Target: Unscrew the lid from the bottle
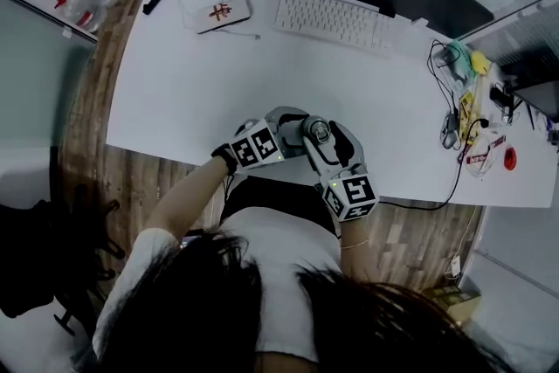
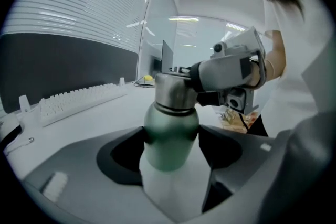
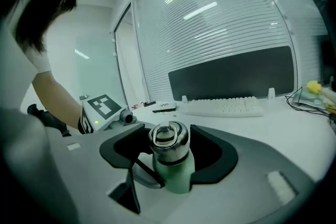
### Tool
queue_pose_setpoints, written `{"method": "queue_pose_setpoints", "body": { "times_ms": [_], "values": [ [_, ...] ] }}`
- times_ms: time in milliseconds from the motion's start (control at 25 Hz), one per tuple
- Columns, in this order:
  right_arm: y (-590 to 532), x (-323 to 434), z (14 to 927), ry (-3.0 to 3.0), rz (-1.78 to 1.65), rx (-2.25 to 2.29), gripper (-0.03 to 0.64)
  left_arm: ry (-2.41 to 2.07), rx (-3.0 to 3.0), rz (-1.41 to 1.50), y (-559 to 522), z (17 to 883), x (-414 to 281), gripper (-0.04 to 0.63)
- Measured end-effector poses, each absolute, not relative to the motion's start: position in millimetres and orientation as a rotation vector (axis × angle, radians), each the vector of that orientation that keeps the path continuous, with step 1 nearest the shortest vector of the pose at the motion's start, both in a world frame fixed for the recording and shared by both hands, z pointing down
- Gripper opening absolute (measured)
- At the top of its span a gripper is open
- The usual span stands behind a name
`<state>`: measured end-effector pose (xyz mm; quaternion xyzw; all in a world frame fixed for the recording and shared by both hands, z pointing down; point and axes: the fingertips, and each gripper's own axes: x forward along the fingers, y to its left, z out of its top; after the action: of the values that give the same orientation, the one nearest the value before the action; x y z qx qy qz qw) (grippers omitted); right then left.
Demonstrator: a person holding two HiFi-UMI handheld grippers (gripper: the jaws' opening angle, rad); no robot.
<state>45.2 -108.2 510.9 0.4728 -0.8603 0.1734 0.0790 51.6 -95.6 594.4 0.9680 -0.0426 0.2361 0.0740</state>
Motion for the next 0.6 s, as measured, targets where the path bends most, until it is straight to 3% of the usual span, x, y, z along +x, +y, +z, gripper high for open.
{"method": "queue_pose_setpoints", "body": {
  "times_ms": [280, 600],
  "values": [
    [-111.6, 43.2, 519.5, -2.579, 0.456, 1.263, 0.252, -0.207, 2.877, 0.686, -96.4, 595.2, 53.0, 0.38],
    [-105.0, 32.6, 517.9, -2.713, 0.363, 0.724, 0.25, 0.112, 2.92, 0.78, -93.0, 594.1, 47.6, 0.38]
  ]
}}
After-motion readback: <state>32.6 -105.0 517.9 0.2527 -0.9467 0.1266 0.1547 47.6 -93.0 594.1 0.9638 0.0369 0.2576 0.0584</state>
